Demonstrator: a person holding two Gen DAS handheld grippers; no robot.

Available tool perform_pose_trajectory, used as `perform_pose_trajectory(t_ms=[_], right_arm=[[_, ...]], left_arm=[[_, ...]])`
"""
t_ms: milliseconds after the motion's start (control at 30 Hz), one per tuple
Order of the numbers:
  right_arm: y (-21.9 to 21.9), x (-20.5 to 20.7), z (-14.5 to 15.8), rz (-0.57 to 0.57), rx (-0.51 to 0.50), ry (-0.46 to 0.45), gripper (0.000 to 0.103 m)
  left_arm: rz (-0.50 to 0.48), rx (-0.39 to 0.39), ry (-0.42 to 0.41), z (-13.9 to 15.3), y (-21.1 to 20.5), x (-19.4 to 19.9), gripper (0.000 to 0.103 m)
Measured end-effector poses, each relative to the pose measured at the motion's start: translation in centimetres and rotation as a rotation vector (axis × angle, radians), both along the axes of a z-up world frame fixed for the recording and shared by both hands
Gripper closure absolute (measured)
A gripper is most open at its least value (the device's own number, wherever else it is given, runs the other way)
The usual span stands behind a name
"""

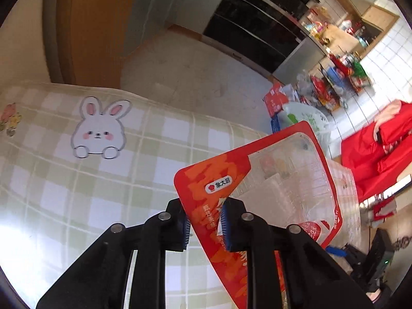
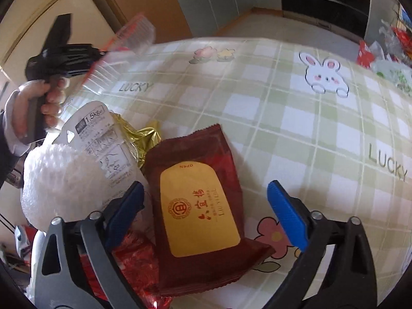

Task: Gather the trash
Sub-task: 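Grasp the red-and-white plastic tray with the left gripper while the right gripper grasps the red snack wrapper, then lower the red snack wrapper into the trash bin and open the right gripper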

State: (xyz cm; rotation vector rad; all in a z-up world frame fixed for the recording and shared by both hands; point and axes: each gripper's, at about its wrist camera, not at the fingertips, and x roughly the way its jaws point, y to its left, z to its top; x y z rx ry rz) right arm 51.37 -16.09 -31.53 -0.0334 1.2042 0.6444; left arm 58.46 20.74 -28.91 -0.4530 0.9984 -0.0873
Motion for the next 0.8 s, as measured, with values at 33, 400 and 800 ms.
perform_pose_trajectory(t_ms=[33,400,800], right_arm=[[0.0,-0.1,-0.2,-0.009,-0.014,0.012,0.025],[-3.4,-2.4,3.7,-0.127,-0.012,-0.055,0.046],[-6.0,-13.7,17.1,-0.181,0.172,-0.347,0.046]], left_arm=[[0.02,-0.015,-0.013,0.6,0.2,-0.4,0.084],[0.076,0.025,-0.145,7.8,2.2,-7.5,0.084],[0.082,0.176,-0.304,20.9,-0.4,-20.6,0.084]])
